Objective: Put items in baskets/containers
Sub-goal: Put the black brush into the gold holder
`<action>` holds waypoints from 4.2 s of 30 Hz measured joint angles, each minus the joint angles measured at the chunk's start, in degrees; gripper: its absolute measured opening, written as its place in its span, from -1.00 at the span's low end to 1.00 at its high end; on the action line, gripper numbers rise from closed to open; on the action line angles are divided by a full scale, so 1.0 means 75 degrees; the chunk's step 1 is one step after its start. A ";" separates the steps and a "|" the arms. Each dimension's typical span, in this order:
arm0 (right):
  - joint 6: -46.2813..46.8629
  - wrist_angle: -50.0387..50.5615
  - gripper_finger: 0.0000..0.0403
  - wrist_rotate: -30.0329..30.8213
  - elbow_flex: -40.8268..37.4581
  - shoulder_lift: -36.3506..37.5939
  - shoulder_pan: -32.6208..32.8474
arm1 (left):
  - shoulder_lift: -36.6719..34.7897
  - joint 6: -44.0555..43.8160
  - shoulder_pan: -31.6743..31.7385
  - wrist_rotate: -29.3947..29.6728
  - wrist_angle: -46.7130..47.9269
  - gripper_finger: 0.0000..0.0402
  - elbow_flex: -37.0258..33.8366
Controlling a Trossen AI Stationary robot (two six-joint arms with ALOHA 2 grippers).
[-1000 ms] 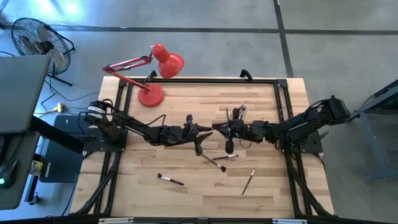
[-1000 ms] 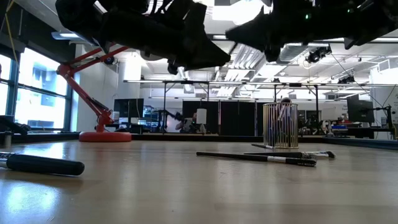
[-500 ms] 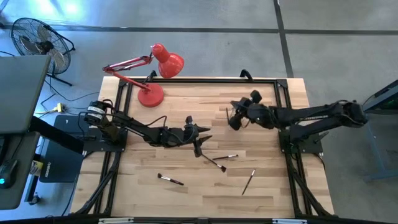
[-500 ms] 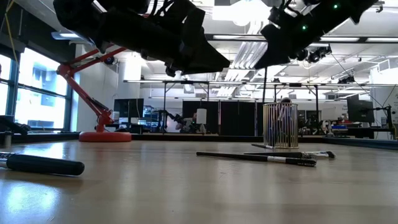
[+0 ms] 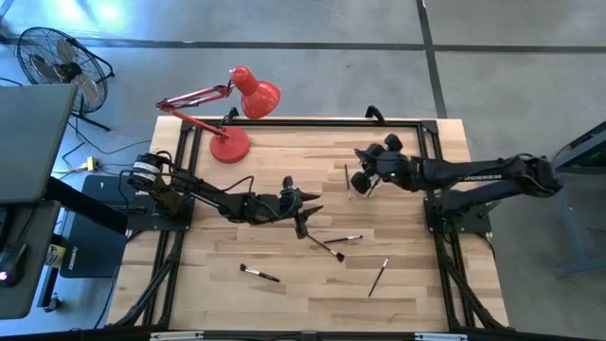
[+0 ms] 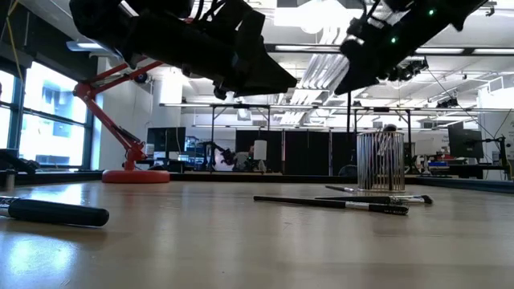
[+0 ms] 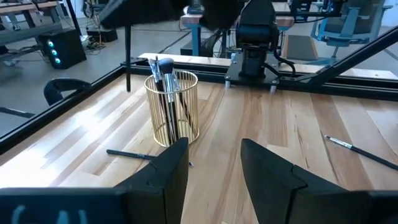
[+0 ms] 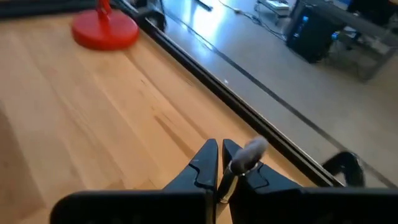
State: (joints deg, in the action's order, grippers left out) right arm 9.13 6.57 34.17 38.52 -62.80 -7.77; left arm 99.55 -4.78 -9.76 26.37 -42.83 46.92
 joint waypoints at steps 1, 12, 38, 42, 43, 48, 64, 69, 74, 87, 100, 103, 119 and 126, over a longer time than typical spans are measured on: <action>0.0054 0.0031 -0.96 -0.0061 0.0000 0.0129 0.0001 | 0.0000 -0.0002 0.0000 0.0000 0.0031 -0.27 0.0000; 0.1393 0.2101 -0.96 -0.0860 0.0003 0.1297 0.0006 | -0.0003 -0.0003 0.0003 0.0003 0.0195 -0.27 0.0000; 0.1714 0.1860 -0.59 -0.0198 0.0006 -0.0819 0.0085 | -0.0003 -0.0035 0.0003 -0.0099 0.0192 -0.27 0.0000; 0.1461 0.1873 -0.46 -0.0207 0.0006 -0.0383 0.0085 | -0.0003 -0.0035 0.0003 -0.0101 0.0195 -0.27 0.0000; 0.1369 0.1868 -0.43 -0.0207 0.0006 -0.0218 0.0085 | -0.0003 -0.0035 0.0003 -0.0102 0.0198 -0.27 0.0000; 0.1118 0.1980 -0.36 -0.0365 0.0006 0.0906 0.0087 | -0.0003 -0.0035 0.0003 -0.0105 0.0204 -0.27 0.0000; 0.2795 0.3365 -0.54 -0.2256 -0.0771 0.2573 0.2092 | -0.0003 -0.0029 0.0003 -0.0536 0.0399 -0.27 0.0003; 0.3339 0.2532 -0.72 -0.1619 -0.1500 0.2570 0.3159 | -0.0003 0.0061 0.0003 -0.0595 0.0694 -0.27 0.0003; 0.3441 0.2127 -0.87 -0.1687 -0.1848 0.2570 0.3617 | -0.0009 0.0897 0.0003 -0.0377 0.0935 -0.28 0.0003; 0.3529 0.2057 -0.93 -0.1722 -0.1859 0.2570 0.3737 | -0.0009 0.1519 0.0672 -0.0143 0.4175 -0.28 0.1333; 0.1738 0.0741 -0.99 -0.0954 -0.1862 0.2263 0.3738 | -0.0009 0.0497 0.0787 -0.0269 0.4787 -0.28 0.1294; 0.0764 -0.0245 -0.99 -0.1192 -0.1732 0.1740 0.3743 | -0.0009 -0.0038 0.0743 -0.0411 0.4937 -0.28 0.1294; 0.1150 0.4848 -1.00 -0.2734 0.1652 -0.2034 0.3800 | -0.0009 -0.2595 -0.0689 0.0547 0.4760 -0.28 0.1410; 0.1383 0.4841 -0.88 -0.2871 0.1594 -0.2924 0.3987 | -0.0009 -0.2621 -0.0864 0.0395 0.5242 -0.28 0.1931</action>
State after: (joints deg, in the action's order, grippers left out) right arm 19.51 42.87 12.64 50.48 -84.73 22.13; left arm 99.48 -24.43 -16.24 29.33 -3.52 61.40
